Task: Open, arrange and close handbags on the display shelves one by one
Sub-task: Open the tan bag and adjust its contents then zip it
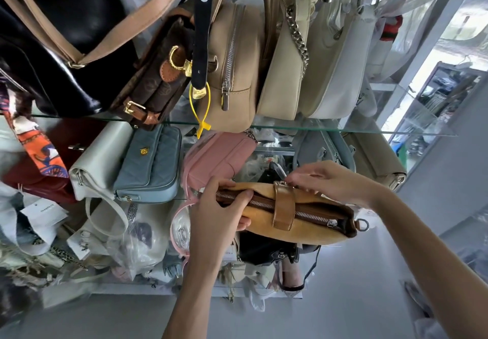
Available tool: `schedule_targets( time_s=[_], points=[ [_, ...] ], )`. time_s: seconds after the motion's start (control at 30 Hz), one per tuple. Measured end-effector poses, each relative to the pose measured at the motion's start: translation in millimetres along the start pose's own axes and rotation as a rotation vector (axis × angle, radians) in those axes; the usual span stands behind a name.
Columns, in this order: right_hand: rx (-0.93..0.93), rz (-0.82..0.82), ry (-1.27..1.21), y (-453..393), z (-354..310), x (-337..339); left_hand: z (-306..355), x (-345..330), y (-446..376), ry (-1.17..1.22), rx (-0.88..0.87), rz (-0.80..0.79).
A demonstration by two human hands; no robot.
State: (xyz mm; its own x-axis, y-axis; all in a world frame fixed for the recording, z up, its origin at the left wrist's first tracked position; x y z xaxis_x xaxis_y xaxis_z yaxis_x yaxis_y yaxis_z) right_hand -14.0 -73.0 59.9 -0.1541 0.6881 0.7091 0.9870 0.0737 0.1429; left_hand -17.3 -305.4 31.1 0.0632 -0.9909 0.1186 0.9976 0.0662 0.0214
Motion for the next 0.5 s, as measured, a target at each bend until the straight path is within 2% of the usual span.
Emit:
schedule_targets(
  time_s=[0.13, 0.2, 0.3, 0.4, 0.43, 0.5],
  points=[
    [0.150, -0.056, 0.458, 47, -13, -9, 8, -2, -13, -0.079, -0.007, -0.040],
    [0.214, 0.089, 0.532, 59, -9, -5, 14, -4, -21, -0.109, -0.022, -0.052],
    [0.200, 0.372, 0.208, 66, 9, 21, 20, -7, -33, -0.103, -0.046, -0.069],
    [0.111, 0.572, -0.100, 63, 37, 37, 23, -16, -41, 0.005, -0.090, -0.178],
    [0.089, 0.617, -0.170, 60, 43, 39, 28, -20, -41, -0.091, -0.179, -0.216],
    [0.063, 0.642, -0.248, 54, 47, 40, 39, -25, -39, -0.444, -0.400, -0.203]
  ],
)
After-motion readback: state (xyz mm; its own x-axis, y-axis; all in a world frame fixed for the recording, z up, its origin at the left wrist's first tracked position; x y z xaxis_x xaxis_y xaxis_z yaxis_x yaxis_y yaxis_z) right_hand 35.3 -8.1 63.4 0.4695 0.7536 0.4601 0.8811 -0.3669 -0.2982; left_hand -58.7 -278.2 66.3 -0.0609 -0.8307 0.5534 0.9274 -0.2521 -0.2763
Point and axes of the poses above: each hand's wrist, its own y-axis away from the middle knuckle, its own x-axis out of the back of the hand, z = x × y, the point moved 10 cm from there along -y, towards the middle knuckle, and after that the axes turned 6 degrees about z, right-handed, at the moved point
